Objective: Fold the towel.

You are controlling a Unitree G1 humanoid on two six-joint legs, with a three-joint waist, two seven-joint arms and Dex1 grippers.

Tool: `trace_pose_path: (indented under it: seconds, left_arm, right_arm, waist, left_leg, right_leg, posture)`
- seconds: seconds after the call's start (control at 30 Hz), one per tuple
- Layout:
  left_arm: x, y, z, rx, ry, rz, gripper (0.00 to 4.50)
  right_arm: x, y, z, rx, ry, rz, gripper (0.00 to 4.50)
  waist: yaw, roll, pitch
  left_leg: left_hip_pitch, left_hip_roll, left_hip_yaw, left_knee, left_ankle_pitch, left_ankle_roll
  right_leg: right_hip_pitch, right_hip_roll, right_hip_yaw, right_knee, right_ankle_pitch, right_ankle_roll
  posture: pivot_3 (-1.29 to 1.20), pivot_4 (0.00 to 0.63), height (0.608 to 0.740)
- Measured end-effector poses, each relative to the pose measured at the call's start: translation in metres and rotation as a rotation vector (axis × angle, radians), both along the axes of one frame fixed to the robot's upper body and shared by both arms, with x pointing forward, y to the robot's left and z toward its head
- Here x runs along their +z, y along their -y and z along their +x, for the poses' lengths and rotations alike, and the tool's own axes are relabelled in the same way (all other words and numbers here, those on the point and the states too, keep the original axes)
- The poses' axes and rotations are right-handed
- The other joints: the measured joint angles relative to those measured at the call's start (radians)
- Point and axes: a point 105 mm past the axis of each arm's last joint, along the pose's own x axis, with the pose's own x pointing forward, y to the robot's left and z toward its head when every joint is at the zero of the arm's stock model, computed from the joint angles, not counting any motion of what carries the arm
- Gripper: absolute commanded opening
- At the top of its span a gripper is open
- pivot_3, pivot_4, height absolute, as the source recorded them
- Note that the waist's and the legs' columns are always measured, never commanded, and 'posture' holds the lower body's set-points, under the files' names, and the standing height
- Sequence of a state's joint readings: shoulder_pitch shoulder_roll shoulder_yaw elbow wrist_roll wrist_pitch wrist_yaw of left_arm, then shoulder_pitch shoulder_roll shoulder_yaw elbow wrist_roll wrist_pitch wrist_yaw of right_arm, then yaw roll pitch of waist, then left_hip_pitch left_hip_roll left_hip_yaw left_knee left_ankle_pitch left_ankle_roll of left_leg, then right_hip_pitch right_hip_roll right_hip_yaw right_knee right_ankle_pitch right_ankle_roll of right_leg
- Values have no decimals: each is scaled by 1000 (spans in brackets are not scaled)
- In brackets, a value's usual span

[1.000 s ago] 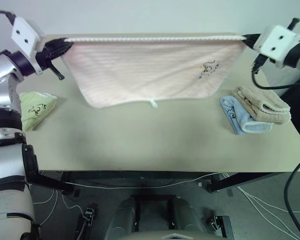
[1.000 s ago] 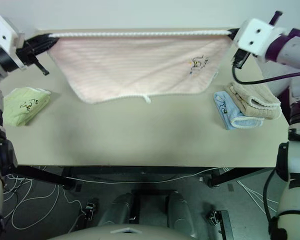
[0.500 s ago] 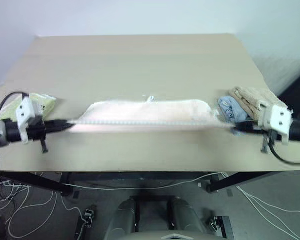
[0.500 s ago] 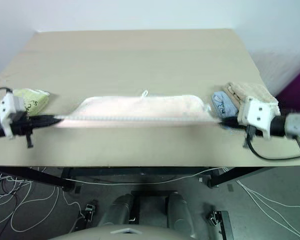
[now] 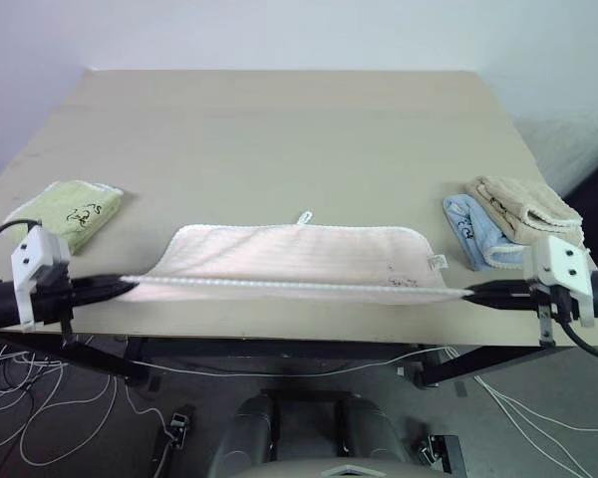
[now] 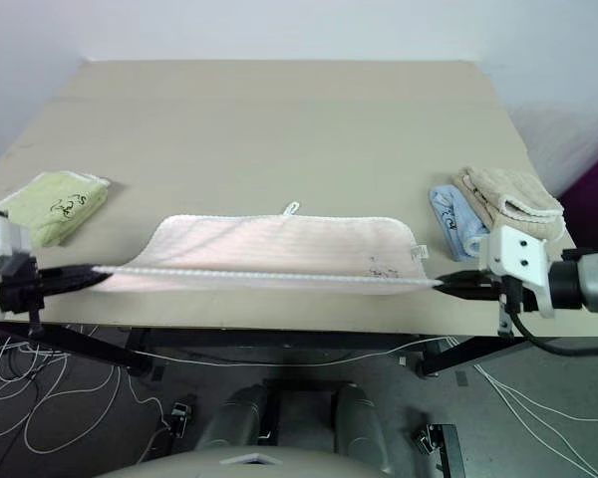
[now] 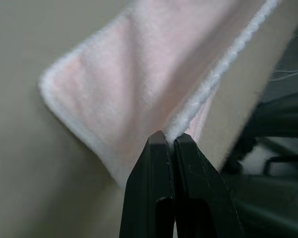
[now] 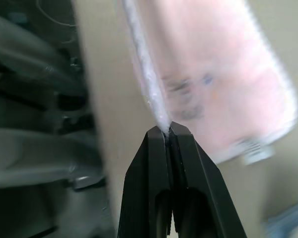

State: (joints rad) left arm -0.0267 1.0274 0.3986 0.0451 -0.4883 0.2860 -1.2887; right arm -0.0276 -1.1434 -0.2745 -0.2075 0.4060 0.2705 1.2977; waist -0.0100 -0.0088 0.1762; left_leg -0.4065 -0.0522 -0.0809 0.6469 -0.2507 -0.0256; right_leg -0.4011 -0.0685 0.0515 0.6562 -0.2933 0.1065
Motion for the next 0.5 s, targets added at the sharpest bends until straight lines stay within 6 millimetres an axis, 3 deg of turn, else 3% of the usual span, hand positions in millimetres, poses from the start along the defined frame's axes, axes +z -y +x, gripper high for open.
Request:
trace_pose_path:
  seconds: [0.33,0.5]
  left_arm:
    - [-4,6,78,84,190,75,0]
    - [-17,10,99,100,200,116,0]
  right_arm:
    - [-1,2,78,-70,166,-38,25]
    - [-4,4,107,-110,213,-50,25]
  waist:
    - [-6,0,0]
    - [-6,0,0]
  left_leg:
    - [-2,-1,1,0,0,0]
    - [-3,-2,2,0,0,0]
  right_leg:
    - [-5,3,0,2,0,1]
    - [-7,4,0,4,0,1]
  posture:
    - [0,150,740]
    - [0,150,740]
